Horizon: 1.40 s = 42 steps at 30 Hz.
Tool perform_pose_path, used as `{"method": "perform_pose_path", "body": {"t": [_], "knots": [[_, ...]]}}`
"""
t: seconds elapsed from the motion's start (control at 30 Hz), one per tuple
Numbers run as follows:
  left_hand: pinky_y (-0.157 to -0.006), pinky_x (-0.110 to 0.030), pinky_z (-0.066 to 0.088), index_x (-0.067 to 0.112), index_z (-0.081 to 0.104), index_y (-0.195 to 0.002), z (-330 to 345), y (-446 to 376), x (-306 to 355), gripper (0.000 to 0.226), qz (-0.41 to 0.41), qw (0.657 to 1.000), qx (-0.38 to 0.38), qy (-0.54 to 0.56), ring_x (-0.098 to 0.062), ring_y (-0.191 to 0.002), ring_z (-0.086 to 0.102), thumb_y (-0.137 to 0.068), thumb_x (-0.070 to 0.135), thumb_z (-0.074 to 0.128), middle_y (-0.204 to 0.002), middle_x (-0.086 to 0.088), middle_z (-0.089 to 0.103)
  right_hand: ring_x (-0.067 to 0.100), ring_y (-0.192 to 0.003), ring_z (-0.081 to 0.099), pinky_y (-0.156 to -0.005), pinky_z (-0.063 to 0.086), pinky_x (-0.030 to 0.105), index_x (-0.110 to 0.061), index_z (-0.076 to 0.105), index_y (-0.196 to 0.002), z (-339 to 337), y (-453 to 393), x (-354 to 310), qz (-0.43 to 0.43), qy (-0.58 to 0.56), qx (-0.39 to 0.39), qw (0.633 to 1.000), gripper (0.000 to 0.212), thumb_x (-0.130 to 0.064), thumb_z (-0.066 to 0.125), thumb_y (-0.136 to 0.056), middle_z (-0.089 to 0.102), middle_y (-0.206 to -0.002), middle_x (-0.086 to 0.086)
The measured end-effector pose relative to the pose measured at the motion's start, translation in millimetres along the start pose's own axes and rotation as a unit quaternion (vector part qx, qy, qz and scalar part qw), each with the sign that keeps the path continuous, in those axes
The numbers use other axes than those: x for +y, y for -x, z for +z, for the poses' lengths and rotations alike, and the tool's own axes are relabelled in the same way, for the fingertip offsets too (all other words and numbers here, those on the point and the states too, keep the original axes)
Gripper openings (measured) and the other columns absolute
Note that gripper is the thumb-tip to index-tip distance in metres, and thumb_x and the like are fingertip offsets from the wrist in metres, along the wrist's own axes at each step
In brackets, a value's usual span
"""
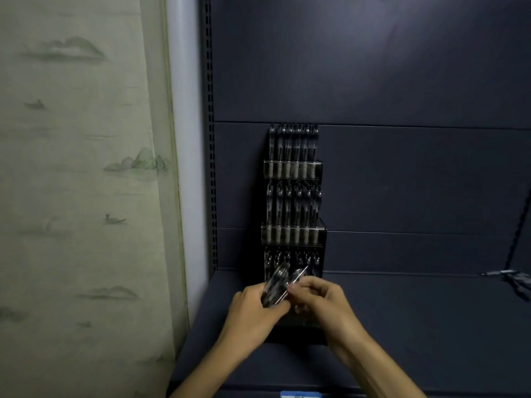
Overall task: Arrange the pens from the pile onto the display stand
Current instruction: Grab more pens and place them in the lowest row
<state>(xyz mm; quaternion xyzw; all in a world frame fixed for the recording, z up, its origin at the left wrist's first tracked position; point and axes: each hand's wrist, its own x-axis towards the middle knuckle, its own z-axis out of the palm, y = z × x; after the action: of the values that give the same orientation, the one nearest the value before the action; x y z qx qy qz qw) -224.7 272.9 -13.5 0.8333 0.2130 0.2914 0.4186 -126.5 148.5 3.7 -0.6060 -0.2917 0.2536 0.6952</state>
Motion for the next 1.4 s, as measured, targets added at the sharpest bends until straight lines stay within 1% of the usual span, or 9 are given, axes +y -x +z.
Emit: {"method": "perform_pose_path", "body": {"t": [0.1, 0.2, 0.3, 0.4, 0.47, 0.7, 0.9, 1.17, 1.4], "knots": [[-0.068, -0.038, 0.055, 0.03, 0.072, -0.085, -0.7, 0.6, -1.8, 0.028, 0.002, 1.0, -0.006, -0.026, -0.007, -0.072, 0.067, -0.07, 0.054, 0.069, -0.075, 0.01, 0.072, 0.015, -0.07, 0.067, -0.07, 0.053, 0.03, -0.004, 0.069, -0.087, -2.8, -2.2, 2.5, 0.019, -0.044, 0.02, 0.999, 0.011, -0.014, 0.072, -0.089, 0.073, -0.083, 0.014], [-0.067, -0.039, 0.056, 0.03, 0.069, -0.083, 3.2, 1.4, 0.5, 0.026, 0.011, 0.999, 0.005, -0.04, -0.007, -0.07, 0.066, -0.069, 0.052, 0.065, -0.073, 0.011, 0.07, 0.015, -0.066, 0.066, -0.067, 0.055, 0.029, 0.004, 0.069, -0.096, 1.3, 0.4, 6.6, 0.032, -0.083, 0.046, 0.995, 0.017, -0.005, 0.076, -0.084, 0.073, -0.079, 0.014], [-0.066, -0.037, 0.056, 0.031, 0.068, -0.083, 5.9, 0.3, 0.3, 0.023, 0.014, 0.998, 0.013, -0.056, -0.005, -0.07, 0.066, -0.07, 0.049, 0.067, -0.073, 0.013, 0.07, 0.022, -0.07, 0.069, -0.075, 0.06, 0.041, 0.007, 0.069, -0.096, 2.2, 2.9, 9.5, 0.024, -0.086, 0.061, 0.994, 0.018, -0.005, 0.075, -0.084, 0.074, -0.081, 0.018], [-0.063, -0.031, 0.055, 0.03, 0.069, -0.084, 2.8, -1.3, -2.8, 0.015, 0.013, 0.998, 0.008, -0.068, -0.002, -0.07, 0.065, -0.076, 0.041, 0.075, -0.073, 0.016, 0.07, 0.02, -0.074, 0.071, -0.066, 0.059, 0.027, 0.003, 0.07, -0.097, -7.2, -4.2, 3.6, -0.016, -0.119, 0.099, 0.988, 0.016, -0.006, 0.075, -0.085, 0.076, -0.084, 0.016], [-0.056, -0.027, 0.046, 0.027, 0.062, -0.072, -1.2, -1.9, -5.4, 0.019, 0.004, 0.997, 0.022, -0.076, -0.002, -0.061, 0.06, -0.079, 0.037, 0.076, -0.063, 0.016, 0.063, 0.02, -0.078, 0.07, -0.065, 0.058, 0.021, 0.0, 0.069, -0.098, -18.8, -14.8, -3.7, -0.064, -0.128, 0.14, 0.98, 0.013, -0.004, 0.073, -0.087, 0.075, -0.083, 0.012], [-0.049, -0.023, 0.031, 0.025, 0.045, -0.059, -4.8, -0.9, -9.4, 0.033, -0.023, 0.996, 0.044, -0.074, -0.004, -0.049, 0.045, -0.083, 0.023, 0.068, -0.051, 0.011, 0.05, 0.003, -0.085, 0.071, -0.078, 0.056, 0.018, -0.031, 0.07, -0.094, -34.0, -35.2, -1.1, -0.228, 0.17, 0.166, 0.944, 0.022, -0.009, 0.074, -0.089, 0.074, -0.086, -0.005], [-0.048, -0.022, 0.032, 0.027, 0.046, -0.058, -4.4, 0.9, -10.9, 0.031, -0.012, 0.996, 0.039, -0.077, -0.004, -0.048, 0.045, -0.08, 0.022, 0.067, -0.05, 0.014, 0.051, -0.006, -0.086, 0.068, -0.075, 0.053, 0.01, -0.022, 0.07, -0.103, -25.1, -37.4, 10.3, -0.242, 0.236, 0.157, 0.928, 0.019, -0.013, 0.076, -0.087, 0.072, -0.089, -0.012], [-0.053, -0.03, 0.044, 0.025, 0.055, -0.064, -6.0, -1.1, -16.5, 0.02, -0.015, 0.995, 0.046, -0.083, -0.007, -0.055, 0.056, -0.076, 0.027, 0.07, -0.061, 0.008, 0.062, -0.013, -0.083, 0.064, -0.066, 0.045, 0.002, -0.03, 0.066, -0.091, -23.2, -34.1, 33.0, -0.232, 0.354, 0.122, 0.898, 0.017, -0.017, 0.077, -0.087, 0.068, -0.078, -0.022], [-0.053, -0.026, 0.041, 0.026, 0.052, -0.063, -3.1, -0.4, -16.5, 0.022, -0.019, 0.996, 0.036, -0.075, -0.004, -0.054, 0.052, -0.077, 0.024, 0.069, -0.059, 0.009, 0.059, -0.016, -0.086, 0.062, -0.069, 0.045, 0.002, -0.022, 0.071, -0.096, -21.6, -36.4, 43.8, -0.227, 0.365, 0.131, 0.893, 0.007, -0.021, 0.074, -0.09, 0.068, -0.081, -0.022]]}}
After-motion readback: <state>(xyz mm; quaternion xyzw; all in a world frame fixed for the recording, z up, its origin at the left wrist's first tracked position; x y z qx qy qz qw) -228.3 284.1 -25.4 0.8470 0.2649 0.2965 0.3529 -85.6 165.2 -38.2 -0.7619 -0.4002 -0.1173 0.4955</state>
